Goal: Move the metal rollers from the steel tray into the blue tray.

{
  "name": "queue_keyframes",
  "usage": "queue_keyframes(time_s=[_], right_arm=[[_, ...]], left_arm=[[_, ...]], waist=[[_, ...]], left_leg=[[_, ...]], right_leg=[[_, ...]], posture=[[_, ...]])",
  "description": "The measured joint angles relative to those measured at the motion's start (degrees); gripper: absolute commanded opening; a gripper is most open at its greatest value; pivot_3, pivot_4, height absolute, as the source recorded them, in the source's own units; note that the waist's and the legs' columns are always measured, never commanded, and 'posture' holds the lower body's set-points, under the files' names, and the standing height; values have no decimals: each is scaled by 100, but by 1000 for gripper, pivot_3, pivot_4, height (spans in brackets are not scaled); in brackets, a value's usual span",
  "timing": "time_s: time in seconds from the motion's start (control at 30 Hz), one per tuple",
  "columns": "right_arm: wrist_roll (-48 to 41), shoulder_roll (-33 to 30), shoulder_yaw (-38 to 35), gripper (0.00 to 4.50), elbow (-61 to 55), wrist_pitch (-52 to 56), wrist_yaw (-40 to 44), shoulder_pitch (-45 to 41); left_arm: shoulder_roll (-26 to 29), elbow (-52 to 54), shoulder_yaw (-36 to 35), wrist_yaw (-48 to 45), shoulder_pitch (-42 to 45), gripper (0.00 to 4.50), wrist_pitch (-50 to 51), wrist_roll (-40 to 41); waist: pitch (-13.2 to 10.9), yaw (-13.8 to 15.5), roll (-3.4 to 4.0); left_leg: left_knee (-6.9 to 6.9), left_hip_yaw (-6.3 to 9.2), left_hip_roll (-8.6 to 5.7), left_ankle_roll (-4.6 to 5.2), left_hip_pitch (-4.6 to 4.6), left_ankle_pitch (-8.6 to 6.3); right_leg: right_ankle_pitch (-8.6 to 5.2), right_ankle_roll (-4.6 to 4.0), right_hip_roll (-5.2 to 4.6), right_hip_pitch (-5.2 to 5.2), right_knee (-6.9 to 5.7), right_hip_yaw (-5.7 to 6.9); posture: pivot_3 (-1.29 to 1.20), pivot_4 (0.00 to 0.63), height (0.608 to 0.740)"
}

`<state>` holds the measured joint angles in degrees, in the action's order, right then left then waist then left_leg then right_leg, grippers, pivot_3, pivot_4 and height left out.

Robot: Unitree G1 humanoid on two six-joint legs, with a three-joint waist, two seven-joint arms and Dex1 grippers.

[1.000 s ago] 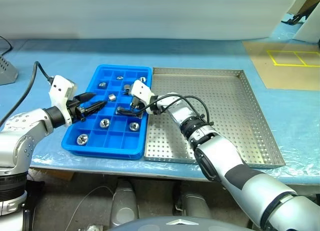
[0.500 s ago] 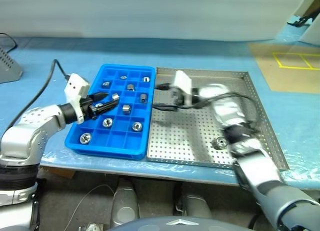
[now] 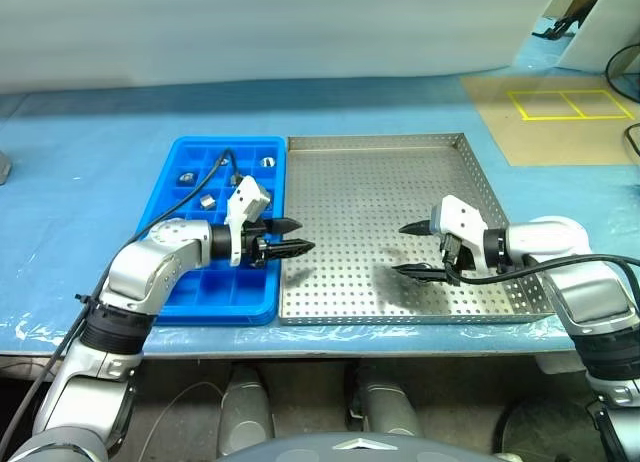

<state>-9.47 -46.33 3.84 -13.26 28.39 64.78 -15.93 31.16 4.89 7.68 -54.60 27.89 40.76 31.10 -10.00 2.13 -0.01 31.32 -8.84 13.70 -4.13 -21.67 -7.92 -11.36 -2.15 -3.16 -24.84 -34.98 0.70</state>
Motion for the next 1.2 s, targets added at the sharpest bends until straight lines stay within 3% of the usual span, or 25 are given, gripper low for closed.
queue_keyframes(time_s=[0.33,0.5,0.6,0.7,0.8,0.9,1.07,1.2], right_arm=[[151,-6,6,3819,739,-426,-441,545],[167,-115,7,3819,1049,-747,-372,556],[178,-182,10,3220,1130,-923,-319,583],[168,-222,25,2225,1043,-913,-256,649],[179,-213,90,2225,934,-819,-355,640],[200,-196,164,1724,856,-694,-374,562],[277,90,384,1724,851,-563,-522,187],[351,597,618,1724,922,-577,-654,-610]], left_arm=[[5,-235,21,-223,62,3021,-108,-174],[43,-224,19,-217,-2,3021,-142,-227],[43,-212,8,-204,-2,3021,-143,-229],[74,-187,-36,-188,-45,3021,-145,-233],[104,-176,-106,-113,-88,3021,-147,-231],[124,-174,-184,-78,-89,3021,-152,-232],[244,-174,-369,-41,-88,3021,-159,-228],[474,-44,-529,-59,-184,3021,-146,-193]], waist=[[1,-3,2],[1,3,2],[1,8,2],[1,12,2],[2,4,1],[2,-4,1],[1,-106,1],[1,-141,0]], left_leg=[[-1,-12,-4,21,-6,-13],[2,-13,-4,21,-4,-12],[4,-13,-4,21,-1,-13],[4,-12,-4,21,0,-13],[12,-12,-4,22,1,-13],[12,-12,-2,21,8,-12],[12,-12,-2,19,14,-11],[12,-11,0,17,13,-10]], right_leg=[[24,-30,-3,3,22,-7],[6,2,-5,6,21,-6],[5,4,-6,12,20,-6],[5,4,-6,14,21,-5],[6,6,-6,15,20,-6],[6,8,-5,17,17,-6],[8,8,-4,16,12,-8],[13,3,-2,10,7,-7]], posture=[[-203,150,740],[-188,150,740],[-180,150,740],[-174,150,740],[-166,150,740],[-158,150,740],[-135,150,740],[-99,150,740]])
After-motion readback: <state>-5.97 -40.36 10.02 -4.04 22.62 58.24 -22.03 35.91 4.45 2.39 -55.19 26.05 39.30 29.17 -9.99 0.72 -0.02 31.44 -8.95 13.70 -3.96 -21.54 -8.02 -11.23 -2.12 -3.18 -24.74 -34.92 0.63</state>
